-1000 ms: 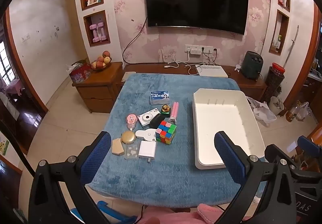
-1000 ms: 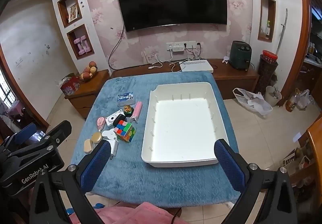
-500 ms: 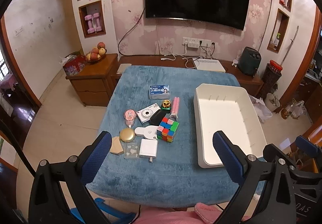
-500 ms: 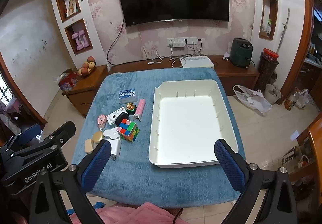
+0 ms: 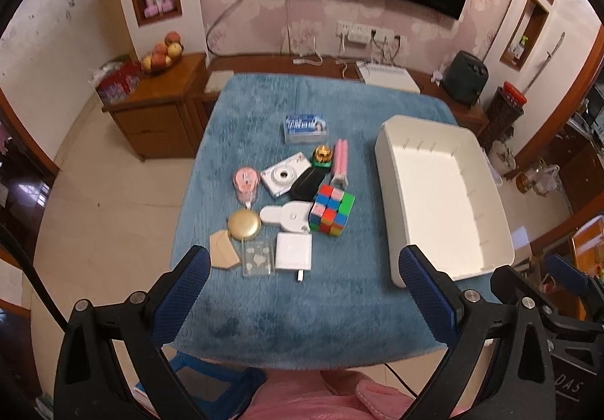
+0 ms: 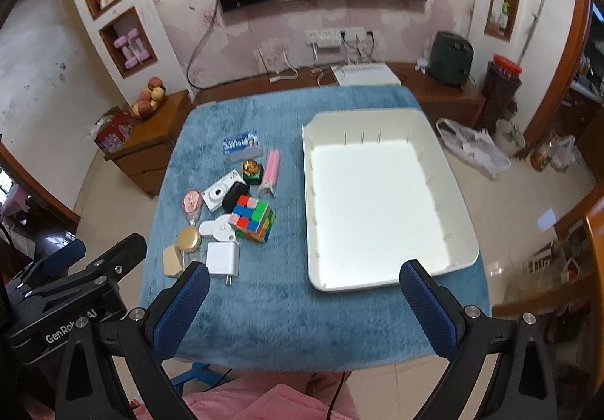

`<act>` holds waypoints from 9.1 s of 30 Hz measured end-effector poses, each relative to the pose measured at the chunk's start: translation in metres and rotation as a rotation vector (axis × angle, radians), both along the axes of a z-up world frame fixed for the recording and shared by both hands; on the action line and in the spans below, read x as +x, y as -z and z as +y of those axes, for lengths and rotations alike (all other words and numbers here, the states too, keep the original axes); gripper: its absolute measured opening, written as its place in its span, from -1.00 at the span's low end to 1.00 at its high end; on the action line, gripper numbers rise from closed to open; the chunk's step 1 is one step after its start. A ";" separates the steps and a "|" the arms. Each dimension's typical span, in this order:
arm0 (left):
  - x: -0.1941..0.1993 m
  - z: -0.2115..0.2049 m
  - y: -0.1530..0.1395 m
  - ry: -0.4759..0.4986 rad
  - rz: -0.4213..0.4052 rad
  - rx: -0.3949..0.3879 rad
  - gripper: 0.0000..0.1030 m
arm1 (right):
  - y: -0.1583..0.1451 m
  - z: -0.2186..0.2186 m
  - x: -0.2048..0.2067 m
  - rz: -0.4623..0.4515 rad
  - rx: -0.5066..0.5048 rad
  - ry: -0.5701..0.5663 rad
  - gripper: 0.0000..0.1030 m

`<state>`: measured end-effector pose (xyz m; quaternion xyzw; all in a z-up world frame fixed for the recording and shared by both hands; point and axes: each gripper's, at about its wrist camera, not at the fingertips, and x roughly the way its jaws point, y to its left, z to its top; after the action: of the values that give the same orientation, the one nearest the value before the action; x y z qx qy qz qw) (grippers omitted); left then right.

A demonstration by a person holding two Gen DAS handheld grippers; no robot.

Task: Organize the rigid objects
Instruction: 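Move the left tool toward the Rubik's cube on the towel, then close the left gripper on the Rubik's cube, then carry the cube over the white tray and release it inside, then move the left tool back to the white charger block, then close the left gripper on the white charger block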

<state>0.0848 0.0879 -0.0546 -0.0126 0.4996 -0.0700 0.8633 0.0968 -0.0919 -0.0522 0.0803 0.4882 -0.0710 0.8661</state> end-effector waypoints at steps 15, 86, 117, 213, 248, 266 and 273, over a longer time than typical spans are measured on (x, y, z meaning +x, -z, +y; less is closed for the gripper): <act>0.035 0.004 0.027 0.135 0.175 -0.052 0.87 | 0.019 -0.015 -0.001 0.079 0.047 0.221 0.67; 0.214 -0.061 0.223 -0.292 0.745 0.103 0.71 | 0.180 -0.295 0.118 0.510 0.377 0.320 -0.75; 0.140 -0.064 0.145 -0.307 0.657 0.069 0.54 | 0.185 -0.282 0.110 0.540 0.428 0.285 -0.76; 0.070 -0.041 0.107 -0.270 0.349 0.057 0.63 | 0.162 -0.266 0.131 0.455 0.144 0.247 -0.78; 0.121 0.000 0.208 -0.153 0.701 0.221 0.71 | 0.170 -0.267 0.139 0.505 0.108 0.388 -0.68; 0.110 -0.049 0.209 -0.139 0.711 0.157 0.57 | 0.170 -0.267 0.136 0.508 0.117 0.375 -0.68; 0.107 -0.036 0.203 -0.162 0.748 0.149 0.14 | 0.171 -0.267 0.137 0.509 0.122 0.373 -0.68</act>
<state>0.1921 0.0519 -0.2575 -0.0138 0.7810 0.0443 0.6227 0.2343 -0.3592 -0.2228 0.2000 0.6694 -0.2169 0.6819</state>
